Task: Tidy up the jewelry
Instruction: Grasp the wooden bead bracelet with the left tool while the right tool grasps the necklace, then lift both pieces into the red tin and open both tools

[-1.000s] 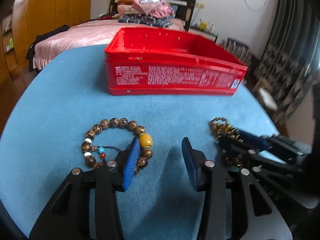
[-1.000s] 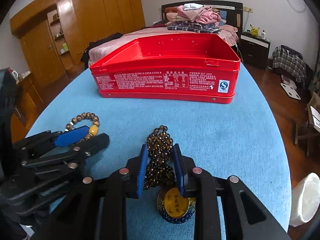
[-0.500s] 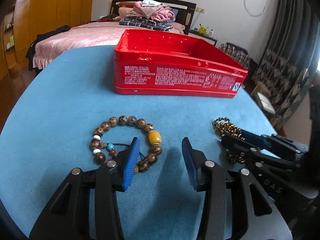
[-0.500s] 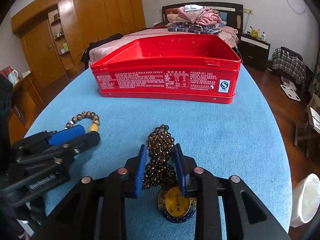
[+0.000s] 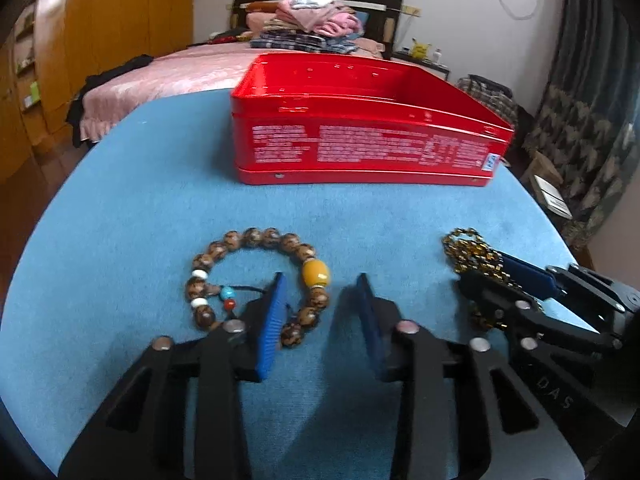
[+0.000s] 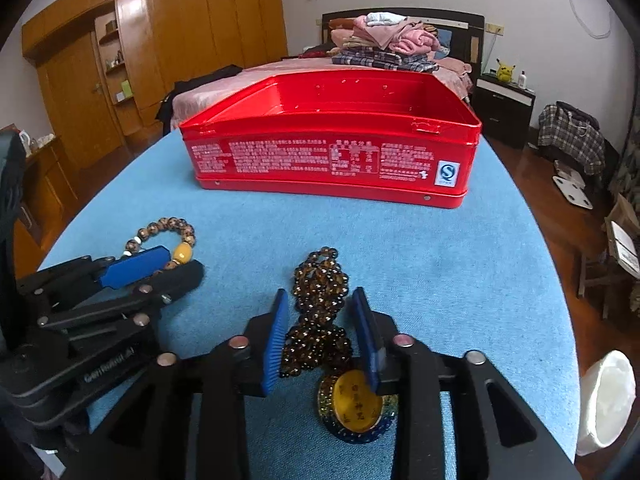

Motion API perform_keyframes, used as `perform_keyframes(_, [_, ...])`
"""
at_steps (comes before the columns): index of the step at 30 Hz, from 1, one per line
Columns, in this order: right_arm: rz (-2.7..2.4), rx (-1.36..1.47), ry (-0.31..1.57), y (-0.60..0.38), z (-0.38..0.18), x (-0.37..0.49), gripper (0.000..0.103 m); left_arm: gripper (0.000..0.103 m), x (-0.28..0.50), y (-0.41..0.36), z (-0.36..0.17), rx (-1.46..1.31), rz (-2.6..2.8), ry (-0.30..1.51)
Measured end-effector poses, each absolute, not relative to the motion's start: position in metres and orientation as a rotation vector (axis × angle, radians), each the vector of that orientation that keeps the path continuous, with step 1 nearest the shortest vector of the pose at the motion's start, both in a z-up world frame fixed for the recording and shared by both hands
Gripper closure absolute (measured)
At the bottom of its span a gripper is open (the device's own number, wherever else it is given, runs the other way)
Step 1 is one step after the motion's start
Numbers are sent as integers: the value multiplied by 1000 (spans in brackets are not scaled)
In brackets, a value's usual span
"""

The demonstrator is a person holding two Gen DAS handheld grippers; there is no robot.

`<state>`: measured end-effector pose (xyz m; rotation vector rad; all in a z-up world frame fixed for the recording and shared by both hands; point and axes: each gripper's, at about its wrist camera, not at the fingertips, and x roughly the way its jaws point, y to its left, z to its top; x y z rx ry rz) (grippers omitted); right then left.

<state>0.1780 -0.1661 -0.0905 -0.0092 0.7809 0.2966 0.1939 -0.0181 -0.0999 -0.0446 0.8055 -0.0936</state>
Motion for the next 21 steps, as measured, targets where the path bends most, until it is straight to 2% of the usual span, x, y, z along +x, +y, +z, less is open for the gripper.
perform_keyframes(2, [302,5,780,-167,-90,177,77,92,193,-16,-100,-59,-94,805])
perform_keyframes(12, [366,70,743,-178,-70,173,81,92,180,-21,-87,-83,-107,737])
perform_keyframes(19, [398,108,694,-183,-43,170,81,92,178,-25,-59,-100,-130,664])
perform_keyframes(21, [402,107,681,-185,-35,171,84,92,179,-26,-49,-101,-136,642])
